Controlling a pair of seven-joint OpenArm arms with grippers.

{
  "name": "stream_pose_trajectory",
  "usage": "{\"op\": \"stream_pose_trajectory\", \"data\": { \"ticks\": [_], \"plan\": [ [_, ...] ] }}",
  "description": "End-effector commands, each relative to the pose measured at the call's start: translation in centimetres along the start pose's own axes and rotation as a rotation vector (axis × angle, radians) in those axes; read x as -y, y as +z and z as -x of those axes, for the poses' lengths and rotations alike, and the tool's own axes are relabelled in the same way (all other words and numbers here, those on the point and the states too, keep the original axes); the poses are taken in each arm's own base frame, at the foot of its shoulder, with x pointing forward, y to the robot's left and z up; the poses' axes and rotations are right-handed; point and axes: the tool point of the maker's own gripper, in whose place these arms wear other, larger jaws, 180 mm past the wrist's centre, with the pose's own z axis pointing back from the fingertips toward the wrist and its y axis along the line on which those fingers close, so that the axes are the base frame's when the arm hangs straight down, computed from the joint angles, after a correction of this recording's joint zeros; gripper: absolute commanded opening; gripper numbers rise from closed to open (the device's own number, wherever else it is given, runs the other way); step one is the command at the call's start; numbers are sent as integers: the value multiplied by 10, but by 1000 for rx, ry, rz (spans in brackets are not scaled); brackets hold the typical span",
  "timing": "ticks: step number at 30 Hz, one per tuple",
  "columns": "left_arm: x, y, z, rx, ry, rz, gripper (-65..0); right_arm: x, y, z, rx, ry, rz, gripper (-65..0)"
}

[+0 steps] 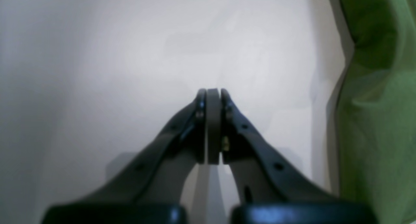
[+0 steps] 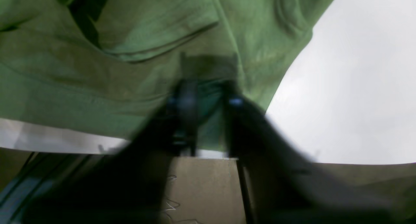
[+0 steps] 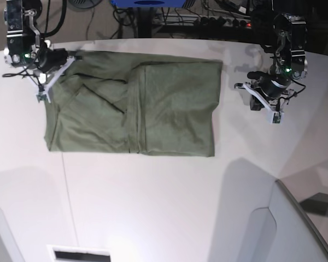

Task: Layout the t-shirt on the table in an organized manner, then fold the t-shirt properly
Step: 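Grasp the shirt's end edge with the right gripper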

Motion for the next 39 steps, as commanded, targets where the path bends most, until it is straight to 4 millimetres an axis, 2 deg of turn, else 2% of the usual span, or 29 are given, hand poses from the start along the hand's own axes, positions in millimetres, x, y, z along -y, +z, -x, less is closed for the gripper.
{"op": "stream_pose_trajectory", "data": {
  "ticks": [1,7,9,11,13,16,19,22,25,29,39],
  "plan": [
    [-6,2,-15,44,-11,-10,-650,4,3,-10,30,2,7,-650],
    [-6,2,-14,43,-11,-10,-650,6,7,-17,53,2,16,-650],
    [-6,2,-14,43,-11,-10,-650,21,16,-25,78,-40,54,-638],
    [-6,2,-14,43,-11,-10,-650,33,23,-27,82,-88,90,-588],
    [-6,2,-14,41,-10,-11,-650,39,28,-27,71,-107,106,-504],
    [-5,1,-15,43,-12,-7,-650,42,30,-23,52,-121,107,-372],
    [-3,0,-16,44,-13,-4,-650,38,28,-21,47,-124,96,-299],
    [-3,1,-15,42,-13,-4,-650,25,26,-21,50,-164,39,-293],
    [-5,1,-14,40,-13,-8,-650,21,26,-22,54,-175,16,-293],
    [-6,2,-12,37,-14,-12,-650,21,18,-12,21,-185,15,-294],
    [-7,2,-13,37,-15,-13,-650,21,16,-7,5,-185,15,-296]
  ]
}}
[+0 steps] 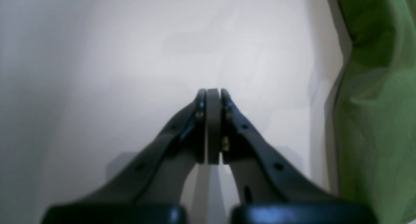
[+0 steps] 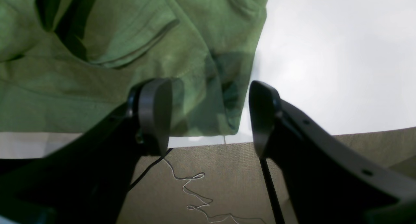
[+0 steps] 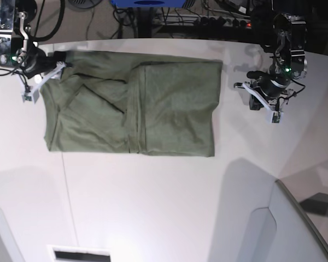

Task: Layout the t-shirt on the table in an organized manner, then fold the t-shirt properly
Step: 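Grasp the shirt's end edge with the right gripper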

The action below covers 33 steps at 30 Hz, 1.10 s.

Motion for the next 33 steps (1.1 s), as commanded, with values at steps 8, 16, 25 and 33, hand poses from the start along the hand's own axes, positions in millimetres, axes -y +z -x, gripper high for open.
{"op": "stream_pose_trajectory", "data": {
  "ticks": [8,16,25,33],
  "plan": [
    [-8,2,-14,39,-13,-16,-650,0,3,-6,20,3,-2,-383],
    [-7,2,-15,41,-16,-14,-650,0,2,-4,11,1,-3,-383],
    [-8,2,-16,43,-15,-15,-650,-9,-8,11,-31,-28,-24,-393],
    [-9,2,-15,42,-15,-17,-650,-20,-10,10,-31,3,-44,-483]
  ]
}}
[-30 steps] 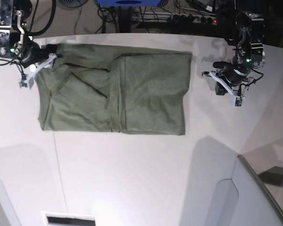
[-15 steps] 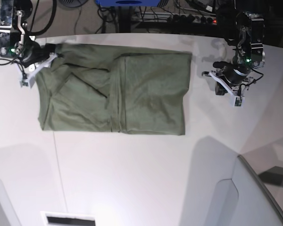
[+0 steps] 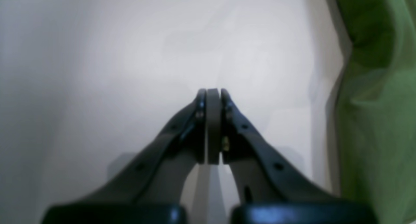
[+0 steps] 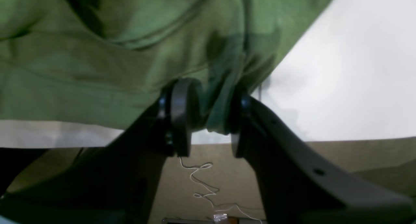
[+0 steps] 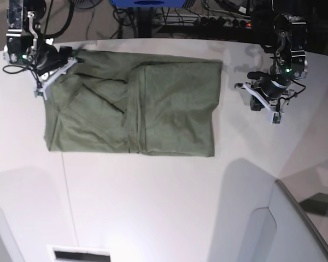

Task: Layout the t-shirt on the table in an organized manner, then fold the t-shirt properly
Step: 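Grasp the shirt's end edge with the right gripper, then pull the grasped edge with the right gripper to straighten the shirt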

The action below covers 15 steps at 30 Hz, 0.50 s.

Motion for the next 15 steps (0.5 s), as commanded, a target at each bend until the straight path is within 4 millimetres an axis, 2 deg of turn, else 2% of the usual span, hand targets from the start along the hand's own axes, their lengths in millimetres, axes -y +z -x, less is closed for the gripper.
{"op": "stream_pose_trajectory", "data": {
  "ticks": [1,8,10,13,15],
  "plan": [
    [-8,2,-14,40,-10,-14,-650,2,3,-7,24,9,6,-483],
    [-6,2,-14,40,-13,-10,-650,8,6,-22,47,11,24,-477],
    [-6,2,-14,40,-13,-10,-650,16,8,-24,49,24,41,-438],
    [-6,2,-14,40,-13,-10,-650,17,9,-28,60,26,43,-356],
    [-6,2,-13,39,-12,-11,-650,17,9,-31,65,25,44,-354]
  ]
}}
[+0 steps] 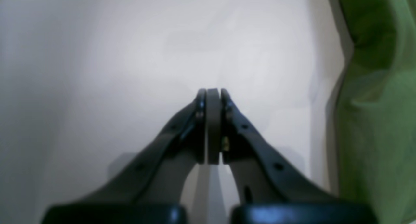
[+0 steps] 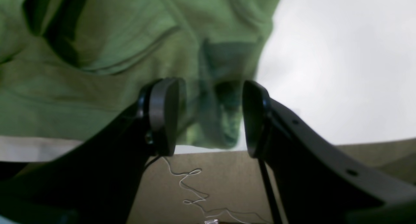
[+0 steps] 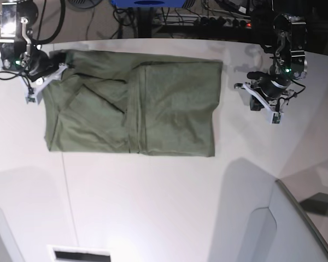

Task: Layout the t-shirt on the table in an organized manner, then fold the t-shirt properly
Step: 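Pull the grasped edge with the right gripper to straighten the shirt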

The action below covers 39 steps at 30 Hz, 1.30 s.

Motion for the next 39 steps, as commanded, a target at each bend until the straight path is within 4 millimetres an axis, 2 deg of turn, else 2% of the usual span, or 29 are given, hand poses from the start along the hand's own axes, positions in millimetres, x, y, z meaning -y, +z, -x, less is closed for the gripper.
{"op": "stream_pose_trajectory", "data": {
  "ticks": [1,9,15,24,27,29,32,33,39],
  "plan": [
    [-8,2,-13,40,-11,-14,-650,2,4,-12,37,2,1,-360],
    [-8,2,-14,40,-10,-15,-650,0,4,-19,46,3,-2,-407],
    [-13,-2,-1,6,7,-23,-650,0,3,-18,43,3,-2,-405],
    [-12,-2,-1,9,8,-22,-650,0,3,-18,43,3,-2,-407],
    [-12,-2,-1,9,7,-23,-650,2,-3,-12,18,-3,-1,-408],
    [-12,-2,-1,9,7,-23,-650,3,-6,-7,2,-5,-1,-449],
    [-12,-2,-1,9,7,-23,-650,3,-7,-11,3,-7,-2,-579],
    [-12,-2,-1,9,7,-23,-650,3,-7,-12,5,-7,-2,-600],
    [-12,-2,-1,9,7,-23,-650,2,-5,-20,23,-9,-3,-593]
  ]
}}
